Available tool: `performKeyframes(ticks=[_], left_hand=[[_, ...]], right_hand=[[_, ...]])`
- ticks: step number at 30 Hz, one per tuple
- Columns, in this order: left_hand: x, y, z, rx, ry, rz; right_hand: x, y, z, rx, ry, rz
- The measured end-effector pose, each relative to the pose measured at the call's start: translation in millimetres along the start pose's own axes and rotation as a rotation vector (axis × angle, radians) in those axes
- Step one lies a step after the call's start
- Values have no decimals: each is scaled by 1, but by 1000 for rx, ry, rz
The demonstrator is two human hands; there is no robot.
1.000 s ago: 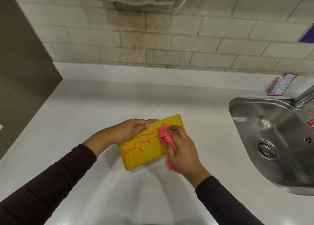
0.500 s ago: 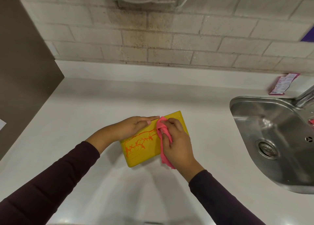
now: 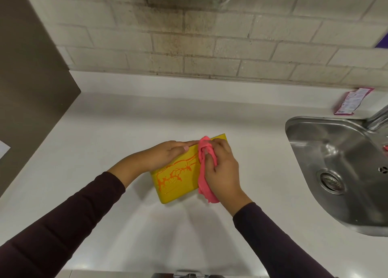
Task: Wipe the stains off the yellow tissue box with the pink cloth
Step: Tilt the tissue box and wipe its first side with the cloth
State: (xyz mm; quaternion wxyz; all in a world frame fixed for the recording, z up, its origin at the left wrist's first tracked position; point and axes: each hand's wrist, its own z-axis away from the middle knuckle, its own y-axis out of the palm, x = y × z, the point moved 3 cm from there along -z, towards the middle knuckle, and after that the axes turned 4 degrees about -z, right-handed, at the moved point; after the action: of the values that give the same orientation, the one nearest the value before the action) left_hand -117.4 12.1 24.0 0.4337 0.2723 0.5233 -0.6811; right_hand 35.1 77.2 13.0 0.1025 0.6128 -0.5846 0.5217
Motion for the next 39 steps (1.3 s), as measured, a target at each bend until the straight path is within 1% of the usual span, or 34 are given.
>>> performKeyframes(ticks=[4, 6, 11, 13, 15, 17, 20, 24, 26, 30, 33, 36, 39], left_hand=[[3, 1, -1, 11, 13, 14], [4, 0, -2, 24, 14, 12], [6, -3, -2, 29, -16, -5], [6, -3, -2, 39, -27, 7], [6, -2, -2, 40, -28, 19], [6, -1, -1, 33, -24, 54], [5, -2, -2, 32, -18, 86], [6, 0, -2, 28, -17, 29], [5, 0, -1, 23, -14, -20], [3, -1, -1, 15, -13, -60], [5, -1, -2, 7, -12, -53], [5, -1, -2, 0, -6, -1], [5, -1, -3, 14, -7, 4]], right_hand=[[8, 9, 22, 188, -110, 14], [1, 0, 29, 235, -125, 32], [-19, -20, 14, 126, 31, 49], [-17, -15, 8, 83, 51, 44], [-9, -8, 4, 56, 32, 23], [1, 0, 3, 81, -11, 6], [9, 6, 10, 187, -95, 6], [1, -2, 22, 304, -165, 38], [-9, -12, 20, 279, -146, 66], [-18, -19, 3, 131, -27, 58], [-10, -8, -1, 96, -15, 30], [4, 6, 5, 141, -56, -13], [11, 10, 16, 260, -137, -20]])
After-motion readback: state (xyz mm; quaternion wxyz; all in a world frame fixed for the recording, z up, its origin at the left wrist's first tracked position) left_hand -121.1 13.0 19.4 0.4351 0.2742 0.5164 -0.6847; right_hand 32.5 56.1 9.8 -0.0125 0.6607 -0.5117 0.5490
